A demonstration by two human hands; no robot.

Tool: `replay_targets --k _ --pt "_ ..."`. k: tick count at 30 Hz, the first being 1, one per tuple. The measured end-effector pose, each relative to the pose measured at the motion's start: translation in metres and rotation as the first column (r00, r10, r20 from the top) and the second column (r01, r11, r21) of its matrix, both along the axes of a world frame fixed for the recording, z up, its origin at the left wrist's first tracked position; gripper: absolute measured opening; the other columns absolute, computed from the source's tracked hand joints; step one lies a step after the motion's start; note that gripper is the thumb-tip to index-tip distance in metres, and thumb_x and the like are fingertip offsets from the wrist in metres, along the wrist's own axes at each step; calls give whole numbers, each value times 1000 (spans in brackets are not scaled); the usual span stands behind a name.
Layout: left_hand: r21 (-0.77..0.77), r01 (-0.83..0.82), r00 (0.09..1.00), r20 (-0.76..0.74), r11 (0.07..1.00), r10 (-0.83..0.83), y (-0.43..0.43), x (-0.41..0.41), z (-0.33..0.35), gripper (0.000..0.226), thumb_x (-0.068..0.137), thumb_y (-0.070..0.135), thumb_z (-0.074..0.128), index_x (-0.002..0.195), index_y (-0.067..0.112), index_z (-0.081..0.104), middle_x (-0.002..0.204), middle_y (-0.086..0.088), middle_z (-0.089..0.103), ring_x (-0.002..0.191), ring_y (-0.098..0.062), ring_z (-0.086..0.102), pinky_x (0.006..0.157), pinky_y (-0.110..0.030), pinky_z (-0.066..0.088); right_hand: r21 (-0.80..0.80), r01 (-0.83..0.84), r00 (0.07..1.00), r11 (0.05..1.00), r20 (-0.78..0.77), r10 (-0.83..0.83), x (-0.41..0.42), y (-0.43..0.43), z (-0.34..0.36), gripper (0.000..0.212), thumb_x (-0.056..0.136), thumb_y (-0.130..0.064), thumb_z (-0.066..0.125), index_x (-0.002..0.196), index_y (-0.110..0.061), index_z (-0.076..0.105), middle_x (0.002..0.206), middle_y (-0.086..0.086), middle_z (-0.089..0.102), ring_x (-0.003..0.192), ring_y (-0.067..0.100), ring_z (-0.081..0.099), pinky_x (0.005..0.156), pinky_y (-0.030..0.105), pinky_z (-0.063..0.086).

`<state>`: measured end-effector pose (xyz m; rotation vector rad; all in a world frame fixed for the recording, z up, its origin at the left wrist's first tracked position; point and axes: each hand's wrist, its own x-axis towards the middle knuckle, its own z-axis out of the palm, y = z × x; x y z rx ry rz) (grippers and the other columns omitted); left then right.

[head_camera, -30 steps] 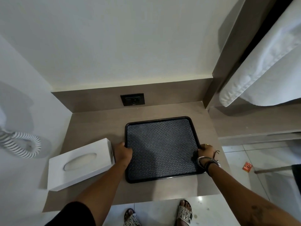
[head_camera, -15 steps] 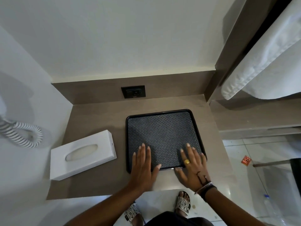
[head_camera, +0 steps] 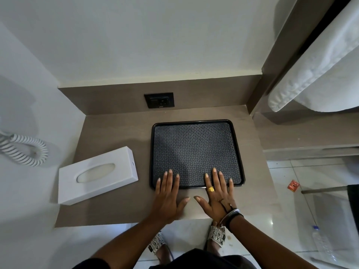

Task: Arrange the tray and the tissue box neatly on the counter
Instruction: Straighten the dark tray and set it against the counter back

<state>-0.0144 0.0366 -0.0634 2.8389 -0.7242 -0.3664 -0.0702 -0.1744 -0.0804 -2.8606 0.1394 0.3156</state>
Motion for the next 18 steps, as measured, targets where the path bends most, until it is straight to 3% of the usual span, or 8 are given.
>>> replay_targets --k 5,10,18 --pt "22 -6 1000 6 1000 6 -8 31 8 93 88 73 18 144 4 46 152 -27 38 140 -45 38 113 -59 30 1 8 1000 1000 5 -8 29 -4 2 86 90 -76 26 156 -22 16 165 11 1 151 33 3 118 63 3" --pt "1 -30 1000 1 1000 30 -12 52 6 91 86 72 30 151 8 34 159 -23 25 147 -42 23 118 -56 16 -12 3 1000 1000 -1 -3 57 -13 3 86 90 -77 18 157 -24 11 166 10 -2 151 31 0 118 60 -1" --pt "29 -16 1000 13 999 16 -16 81 1 93 85 72 34 152 8 31 160 -22 24 149 -39 21 120 -52 13 14 23 1000 1000 16 -23 82 -15 1 81 92 -72 25 156 -24 15 166 11 2 151 31 4 118 60 -1"
